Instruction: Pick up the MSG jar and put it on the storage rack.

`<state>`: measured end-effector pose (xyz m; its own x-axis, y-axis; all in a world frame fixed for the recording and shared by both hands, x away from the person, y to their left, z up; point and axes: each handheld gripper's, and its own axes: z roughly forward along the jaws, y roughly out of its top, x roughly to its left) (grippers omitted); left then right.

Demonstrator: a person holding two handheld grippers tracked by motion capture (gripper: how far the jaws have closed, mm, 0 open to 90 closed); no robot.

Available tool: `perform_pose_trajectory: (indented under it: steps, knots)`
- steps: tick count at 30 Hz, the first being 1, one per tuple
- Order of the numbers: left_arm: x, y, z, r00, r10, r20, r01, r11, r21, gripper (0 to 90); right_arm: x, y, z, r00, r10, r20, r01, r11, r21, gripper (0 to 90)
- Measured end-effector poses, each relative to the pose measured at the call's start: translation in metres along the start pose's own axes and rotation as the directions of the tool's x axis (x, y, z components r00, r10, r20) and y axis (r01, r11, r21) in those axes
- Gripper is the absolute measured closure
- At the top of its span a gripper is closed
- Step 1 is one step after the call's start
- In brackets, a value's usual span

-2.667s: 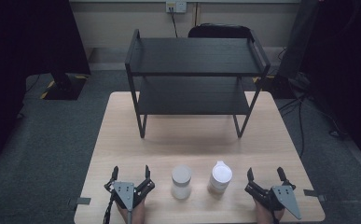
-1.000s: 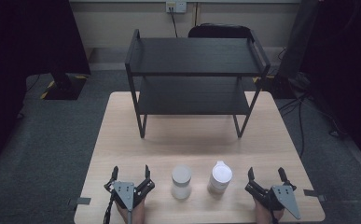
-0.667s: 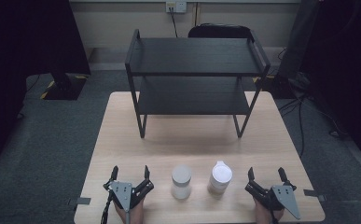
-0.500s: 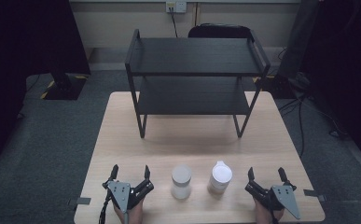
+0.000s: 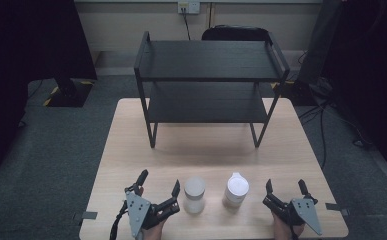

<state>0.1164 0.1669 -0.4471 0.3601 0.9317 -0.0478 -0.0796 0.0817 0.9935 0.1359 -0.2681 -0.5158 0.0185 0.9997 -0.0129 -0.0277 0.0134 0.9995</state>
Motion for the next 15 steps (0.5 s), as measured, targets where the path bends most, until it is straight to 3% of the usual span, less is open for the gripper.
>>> perform_pose_trajectory:
  steps: [2, 4, 7, 10, 15]
  knots:
    - [-0.008, -0.003, 0.000, 0.9993, -0.002, 0.038, 0.002, 0.9999, -0.012, 4.7, 0.000, 0.000, 0.000, 1.0000, 0.000, 0.000, 0.000, 1.0000, 0.000, 0.0]
    - [-0.010, -0.004, 0.001, 0.9990, 0.000, 0.044, 0.001, 0.9999, -0.013, 4.5, 0.000, 0.000, 0.000, 1.0000, 0.000, 0.000, 0.000, 1.0000, 0.000, 0.0]
    - [-0.019, -0.005, 0.007, 0.9981, -0.004, 0.062, 0.003, 0.9997, 0.025, 3.7, 0.000, 0.000, 0.000, 1.0000, 0.000, 0.000, 0.000, 1.0000, 0.000, 0.0]
    - [-0.032, -0.009, 0.011, 0.9989, 0.001, 0.047, -0.004, 0.9989, 0.048, 0.0, 0.000, 0.000, 0.000, 1.0000, 0.000, 0.000, 0.000, 1.0000, 0.000, 0.0]
    - [-0.039, -0.018, 0.016, 0.9967, -0.009, 0.081, 0.003, 0.9969, 0.079, 0.0, 0.000, 0.000, 0.000, 1.0000, 0.000, 0.000, 0.000, 1.0000, 0.000, 0.0]
